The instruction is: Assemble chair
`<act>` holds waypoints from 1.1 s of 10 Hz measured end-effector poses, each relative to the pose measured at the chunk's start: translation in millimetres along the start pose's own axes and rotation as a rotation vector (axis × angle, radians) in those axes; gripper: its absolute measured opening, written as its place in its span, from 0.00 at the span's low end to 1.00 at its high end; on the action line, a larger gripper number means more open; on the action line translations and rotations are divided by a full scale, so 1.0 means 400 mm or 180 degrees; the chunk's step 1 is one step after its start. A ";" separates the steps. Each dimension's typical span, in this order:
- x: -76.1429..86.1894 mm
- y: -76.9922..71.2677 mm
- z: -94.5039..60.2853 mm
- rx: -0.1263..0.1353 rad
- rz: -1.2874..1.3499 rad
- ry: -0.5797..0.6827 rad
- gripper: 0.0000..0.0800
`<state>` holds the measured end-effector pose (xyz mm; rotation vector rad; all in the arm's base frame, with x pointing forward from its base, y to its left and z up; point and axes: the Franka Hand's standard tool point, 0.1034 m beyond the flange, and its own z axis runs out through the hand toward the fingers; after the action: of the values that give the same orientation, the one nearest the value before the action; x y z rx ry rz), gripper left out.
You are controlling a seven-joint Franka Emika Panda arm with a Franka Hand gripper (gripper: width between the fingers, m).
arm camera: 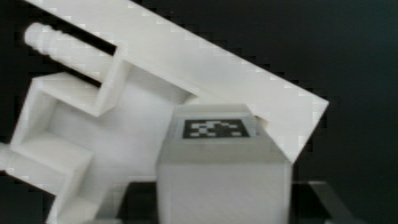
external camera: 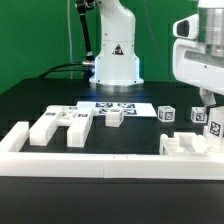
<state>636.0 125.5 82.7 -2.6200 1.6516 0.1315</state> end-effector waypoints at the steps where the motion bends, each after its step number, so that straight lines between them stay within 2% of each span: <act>1: -0.001 -0.001 0.000 0.0001 -0.0187 0.0002 0.39; 2: -0.004 -0.001 0.000 0.0000 -0.0379 0.0002 0.61; 3: -0.009 -0.004 0.001 0.0013 -0.0501 0.0007 0.77; 7: -0.022 -0.011 0.003 0.0054 -0.1755 0.0042 0.81; 11: -0.019 -0.012 0.003 0.0048 -0.2548 0.0049 0.81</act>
Offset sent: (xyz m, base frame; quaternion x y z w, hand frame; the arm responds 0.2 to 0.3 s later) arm -0.0096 0.0060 0.0011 0.0166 0.0055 -0.1024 0.9946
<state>636.8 134.5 82.2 -3.0245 0.4961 0.0635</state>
